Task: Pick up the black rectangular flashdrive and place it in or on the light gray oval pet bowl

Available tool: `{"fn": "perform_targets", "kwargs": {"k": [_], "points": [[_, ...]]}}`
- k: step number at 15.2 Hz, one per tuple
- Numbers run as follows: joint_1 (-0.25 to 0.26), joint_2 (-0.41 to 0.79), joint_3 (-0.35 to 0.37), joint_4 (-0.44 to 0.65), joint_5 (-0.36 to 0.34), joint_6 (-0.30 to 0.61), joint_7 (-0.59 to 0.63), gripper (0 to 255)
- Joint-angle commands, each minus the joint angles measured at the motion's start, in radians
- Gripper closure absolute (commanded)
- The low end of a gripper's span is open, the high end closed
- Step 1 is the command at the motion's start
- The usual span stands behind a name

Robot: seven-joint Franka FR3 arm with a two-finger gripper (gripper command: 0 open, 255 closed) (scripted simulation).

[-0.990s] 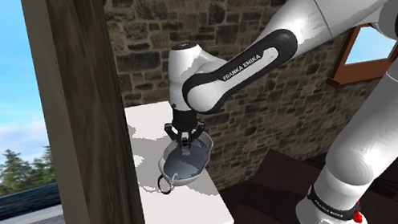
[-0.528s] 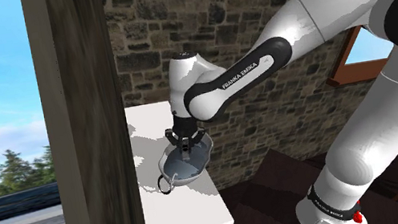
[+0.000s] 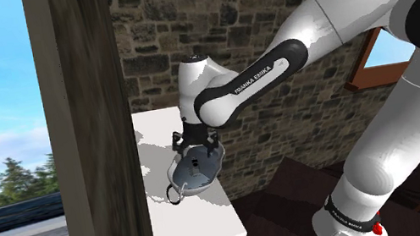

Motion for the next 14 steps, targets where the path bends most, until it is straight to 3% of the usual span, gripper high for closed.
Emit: {"fn": "perform_targets", "kwargs": {"k": [1,6,14], "points": [[0.0,0.0,0.0,0.0,0.0,0.0,0.0,0],[0.004,-0.094,-0.011,0.054,0.064,-0.134,-0.048,0],[0.005,-0.094,-0.012,0.054,0.064,-0.134,-0.048,0]]}}
